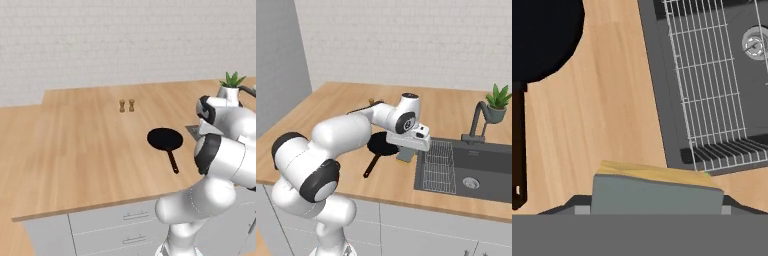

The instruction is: Pick the pan and sponge and place them into the sink. Then turn on the water.

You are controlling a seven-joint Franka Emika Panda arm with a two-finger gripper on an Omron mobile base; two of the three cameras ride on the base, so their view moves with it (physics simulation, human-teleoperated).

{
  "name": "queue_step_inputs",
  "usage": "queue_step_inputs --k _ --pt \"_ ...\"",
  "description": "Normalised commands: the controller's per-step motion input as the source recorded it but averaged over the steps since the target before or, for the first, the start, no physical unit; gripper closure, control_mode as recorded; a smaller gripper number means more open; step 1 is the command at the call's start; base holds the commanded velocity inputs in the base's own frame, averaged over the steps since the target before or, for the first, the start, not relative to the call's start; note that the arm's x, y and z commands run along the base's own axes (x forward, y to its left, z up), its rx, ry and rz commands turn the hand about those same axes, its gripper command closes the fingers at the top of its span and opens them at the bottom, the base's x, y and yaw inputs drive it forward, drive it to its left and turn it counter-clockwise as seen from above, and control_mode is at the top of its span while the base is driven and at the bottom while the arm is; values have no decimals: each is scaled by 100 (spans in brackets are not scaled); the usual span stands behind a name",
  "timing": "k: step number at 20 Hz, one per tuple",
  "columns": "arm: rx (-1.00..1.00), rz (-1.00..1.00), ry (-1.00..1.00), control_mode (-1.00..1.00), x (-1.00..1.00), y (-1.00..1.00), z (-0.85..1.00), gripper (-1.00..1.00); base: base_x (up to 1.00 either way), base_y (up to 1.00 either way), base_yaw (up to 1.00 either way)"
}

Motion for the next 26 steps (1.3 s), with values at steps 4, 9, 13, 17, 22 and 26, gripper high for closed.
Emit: queue_step_inputs --k 4,9,13,17,22,26 --pt "0 0 0 100 0 0 0 100 37 0 0" --pt "0 0 0 100 0 0 0 100 3 0 0" --pt "0 0 6 -100 60 33 -7 100 0 0 0" --pt "-2 0 13 -100 94 79 -7 100 0 0 0" --pt "-2 0 21 -100 100 93 -17 100 0 0 0" --pt "-2 0 9 -100 92 56 -29 100 0 0 0"
